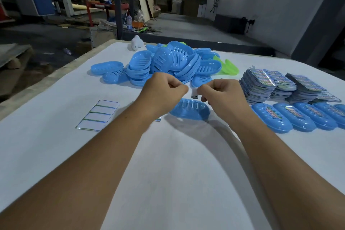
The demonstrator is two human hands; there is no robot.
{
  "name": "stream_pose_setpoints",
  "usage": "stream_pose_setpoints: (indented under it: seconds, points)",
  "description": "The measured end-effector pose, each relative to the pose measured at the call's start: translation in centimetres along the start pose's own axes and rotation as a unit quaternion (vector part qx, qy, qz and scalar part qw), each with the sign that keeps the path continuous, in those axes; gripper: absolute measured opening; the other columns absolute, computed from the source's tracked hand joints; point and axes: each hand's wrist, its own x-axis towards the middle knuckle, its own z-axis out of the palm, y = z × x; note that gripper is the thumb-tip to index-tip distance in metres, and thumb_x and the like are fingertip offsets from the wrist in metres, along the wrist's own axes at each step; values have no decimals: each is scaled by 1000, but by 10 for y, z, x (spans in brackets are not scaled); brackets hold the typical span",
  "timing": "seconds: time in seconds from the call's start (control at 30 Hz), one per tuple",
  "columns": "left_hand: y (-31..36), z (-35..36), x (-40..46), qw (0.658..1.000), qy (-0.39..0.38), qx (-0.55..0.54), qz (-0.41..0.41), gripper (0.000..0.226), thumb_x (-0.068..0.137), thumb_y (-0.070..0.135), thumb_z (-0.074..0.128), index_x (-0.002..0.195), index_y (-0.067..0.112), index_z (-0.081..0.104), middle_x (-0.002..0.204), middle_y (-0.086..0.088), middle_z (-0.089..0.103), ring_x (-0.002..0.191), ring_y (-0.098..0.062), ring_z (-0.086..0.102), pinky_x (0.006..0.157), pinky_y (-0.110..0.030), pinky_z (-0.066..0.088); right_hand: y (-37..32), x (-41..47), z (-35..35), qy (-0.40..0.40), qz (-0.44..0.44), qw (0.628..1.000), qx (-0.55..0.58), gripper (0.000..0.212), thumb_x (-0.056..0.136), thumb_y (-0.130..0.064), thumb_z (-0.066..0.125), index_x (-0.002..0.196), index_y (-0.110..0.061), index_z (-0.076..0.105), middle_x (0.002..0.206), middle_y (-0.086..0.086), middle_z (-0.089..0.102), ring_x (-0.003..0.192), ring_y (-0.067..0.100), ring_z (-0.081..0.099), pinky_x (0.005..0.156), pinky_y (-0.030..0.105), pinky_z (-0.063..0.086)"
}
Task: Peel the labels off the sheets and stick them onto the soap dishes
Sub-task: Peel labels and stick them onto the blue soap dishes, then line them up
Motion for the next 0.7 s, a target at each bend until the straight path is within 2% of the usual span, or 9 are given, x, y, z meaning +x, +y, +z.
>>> stream_pose_setpoints:
  seconds: [0.1, 0.2, 0.33, 0.53, 0.63, 0.7]
  points:
    - [3, 3, -4, 998, -35, -56, 6, 15, 79, 39, 74, 71, 28, 76, 60, 9, 67, 56, -2, 58, 62, -23, 49, 0, 0, 0, -2, -17, 1000, -2, 21, 65, -34, 71, 63, -13, 73, 66, 9, 70, 44, 2, 41, 42, 12, 34]
    - [2, 3, -4, 996, -49, -68, 4, 13, 76, 43, 73, 74, 31, 78, 72, 0, 74, 68, -9, 67, 70, -29, 54, 2, 1, 1, -4, -29, 999, -11, 17, 71, -28, 73, 64, -13, 74, 62, 6, 69, 45, 2, 43, 43, 12, 34]
    - [5, 5, -7, 995, -66, -78, -7, 23, 71, 44, 68, 77, 25, 78, 87, -17, 72, 69, -11, 57, 69, -31, 49, 3, 2, 2, -3, -34, 999, -13, 15, 74, -24, 71, 62, -15, 75, 57, -1, 69, 50, 3, 49, 47, 12, 37]
    - [8, 4, -9, 993, -71, -91, -21, 26, 71, 47, 68, 80, 26, 79, 95, -18, 71, 72, -12, 57, 72, -31, 48, 4, 2, -1, -20, -44, 999, -8, 17, 79, -24, 73, 64, -15, 75, 58, -3, 69, 50, 4, 48, 49, 15, 38]
    - [6, 1, -7, 995, -60, -81, -23, 15, 77, 46, 70, 79, 35, 79, 94, -12, 74, 79, -17, 67, 79, -35, 56, 4, 0, -3, -46, -61, 997, 2, 23, 88, -33, 73, 72, -18, 79, 65, -2, 73, 56, 10, 50, 58, 28, 41]
    - [3, 0, -5, 995, -52, -80, -19, 10, 79, 44, 72, 78, 37, 79, 87, -1, 76, 85, -10, 70, 82, -34, 56, 4, -1, -2, -57, -72, 996, 1, 28, 94, -39, 67, 78, -21, 81, 68, -5, 74, 56, 12, 49, 59, 31, 41]
